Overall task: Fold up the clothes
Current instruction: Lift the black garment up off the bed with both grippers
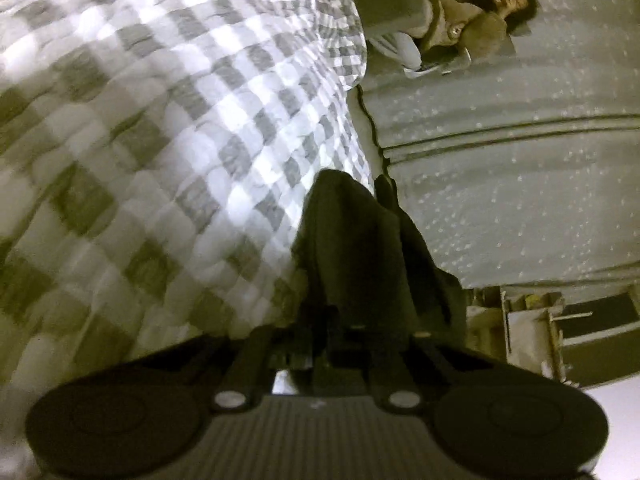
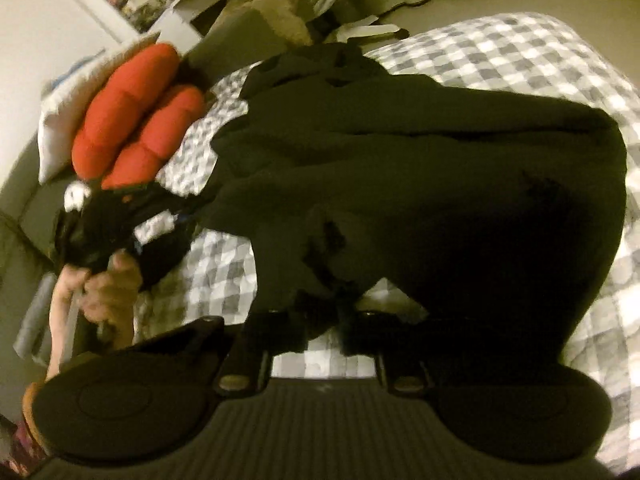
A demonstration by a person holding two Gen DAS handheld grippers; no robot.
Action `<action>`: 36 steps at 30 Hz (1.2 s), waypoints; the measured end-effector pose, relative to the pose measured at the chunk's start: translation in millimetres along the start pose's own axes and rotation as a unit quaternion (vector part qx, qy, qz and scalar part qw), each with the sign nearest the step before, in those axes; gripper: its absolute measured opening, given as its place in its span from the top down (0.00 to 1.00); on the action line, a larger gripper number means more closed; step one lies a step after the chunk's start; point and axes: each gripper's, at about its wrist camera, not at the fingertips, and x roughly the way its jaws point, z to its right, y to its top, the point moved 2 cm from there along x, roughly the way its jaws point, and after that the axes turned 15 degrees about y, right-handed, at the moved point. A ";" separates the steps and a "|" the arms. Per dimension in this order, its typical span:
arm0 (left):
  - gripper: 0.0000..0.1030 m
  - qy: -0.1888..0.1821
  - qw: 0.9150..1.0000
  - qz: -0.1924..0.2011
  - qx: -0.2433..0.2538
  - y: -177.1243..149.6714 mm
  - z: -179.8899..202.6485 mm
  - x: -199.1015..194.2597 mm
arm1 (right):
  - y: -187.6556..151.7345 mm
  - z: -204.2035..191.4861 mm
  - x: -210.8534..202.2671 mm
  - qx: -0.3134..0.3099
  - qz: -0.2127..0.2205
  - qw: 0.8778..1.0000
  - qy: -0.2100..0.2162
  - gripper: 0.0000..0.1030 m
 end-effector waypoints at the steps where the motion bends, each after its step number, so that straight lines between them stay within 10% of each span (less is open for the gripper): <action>1: 0.95 -0.002 1.000 -0.002 -0.006 -2.1 -0.6 -3.3 | 0.7 0.7 -1.8 0.004 0.006 1.000 0.001 0.87; 36: 0.95 -0.063 0.996 0.000 0.067 -139.8 -80.8 -232.2 | -108.9 -21.4 -134.5 0.093 0.070 0.987 0.108 0.93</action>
